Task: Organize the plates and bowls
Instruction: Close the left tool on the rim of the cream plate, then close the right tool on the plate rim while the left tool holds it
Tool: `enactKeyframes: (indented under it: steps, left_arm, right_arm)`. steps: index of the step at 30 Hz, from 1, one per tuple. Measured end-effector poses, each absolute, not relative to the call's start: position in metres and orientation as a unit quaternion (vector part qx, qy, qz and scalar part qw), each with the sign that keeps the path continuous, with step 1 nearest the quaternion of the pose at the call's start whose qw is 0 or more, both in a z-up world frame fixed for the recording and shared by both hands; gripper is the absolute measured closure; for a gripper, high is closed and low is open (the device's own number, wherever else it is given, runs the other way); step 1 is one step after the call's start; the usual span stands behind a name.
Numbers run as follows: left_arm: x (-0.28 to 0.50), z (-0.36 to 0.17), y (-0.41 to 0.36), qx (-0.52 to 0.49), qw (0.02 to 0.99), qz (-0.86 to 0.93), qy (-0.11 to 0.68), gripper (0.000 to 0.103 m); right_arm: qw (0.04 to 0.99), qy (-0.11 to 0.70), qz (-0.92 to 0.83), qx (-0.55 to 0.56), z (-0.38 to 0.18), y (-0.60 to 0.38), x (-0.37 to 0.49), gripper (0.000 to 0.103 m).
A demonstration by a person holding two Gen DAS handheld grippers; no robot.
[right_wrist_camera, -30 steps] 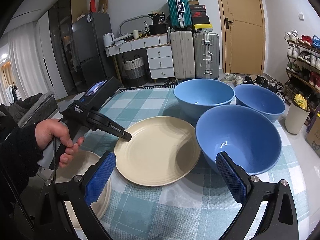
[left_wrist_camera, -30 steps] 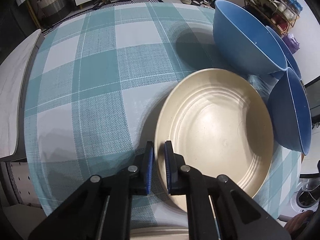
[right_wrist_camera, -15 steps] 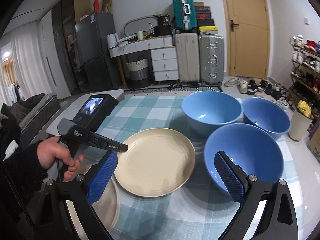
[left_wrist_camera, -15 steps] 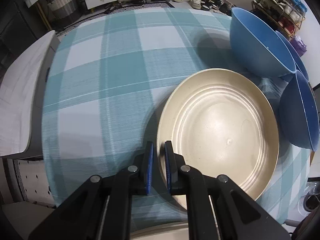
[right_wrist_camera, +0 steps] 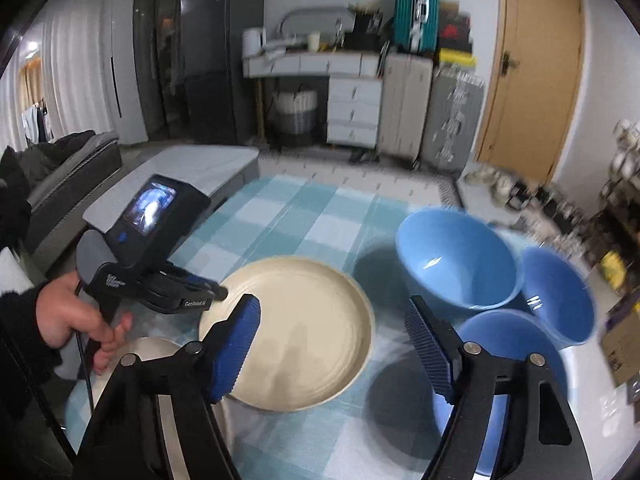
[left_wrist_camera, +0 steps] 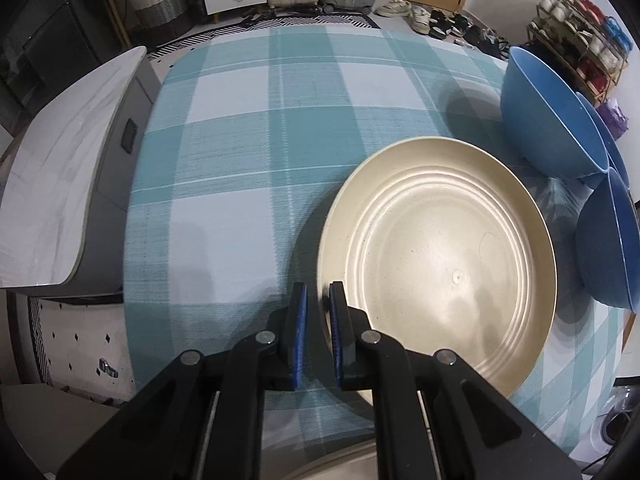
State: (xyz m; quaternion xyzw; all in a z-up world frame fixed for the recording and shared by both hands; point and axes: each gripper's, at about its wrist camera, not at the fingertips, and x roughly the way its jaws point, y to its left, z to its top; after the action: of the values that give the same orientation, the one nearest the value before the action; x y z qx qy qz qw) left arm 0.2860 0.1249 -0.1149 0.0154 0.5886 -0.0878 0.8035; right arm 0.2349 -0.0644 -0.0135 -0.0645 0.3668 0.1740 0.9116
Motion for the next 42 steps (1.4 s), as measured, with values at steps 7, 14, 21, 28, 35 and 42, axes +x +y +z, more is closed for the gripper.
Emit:
enactKeyframes:
  steps: [7, 14, 21, 28, 35, 42]
  left_arm:
    - [0.283, -0.114, 0.145, 0.004, 0.804, -0.074, 0.59, 0.094]
    - [0.279, -0.112, 0.162, -0.001, 0.808, -0.061, 0.586, 0.094]
    - [0.275, -0.113, 0.17, -0.014, 0.806, -0.062, 0.588, 0.093]
    - [0.273, -0.114, 0.17, -0.018, 0.804, -0.066, 0.591, 0.093]
    - [0.275, -0.119, 0.17, -0.028, 0.798, -0.071, 0.597, 0.093]
    - [0.276, -0.122, 0.169, -0.036, 0.796, -0.074, 0.599, 0.093]
  right_arm:
    - [0.868, 0.454, 0.199, 0.025, -0.037, -0.064, 0.278, 0.028]
    - [0.842, 0.511, 0.169, 0.043, -0.071, -0.057, 0.308, 0.035]
    - [0.828, 0.537, 0.161, -0.01, -0.097, -0.036, 0.328, 0.035]
    - [0.804, 0.572, 0.159, 0.035, -0.131, -0.041, 0.345, 0.041]
    - [0.793, 0.584, 0.164, 0.056, -0.147, -0.041, 0.35, 0.068]
    - [0.793, 0.584, 0.158, 0.069, -0.151, -0.045, 0.352, 0.085]
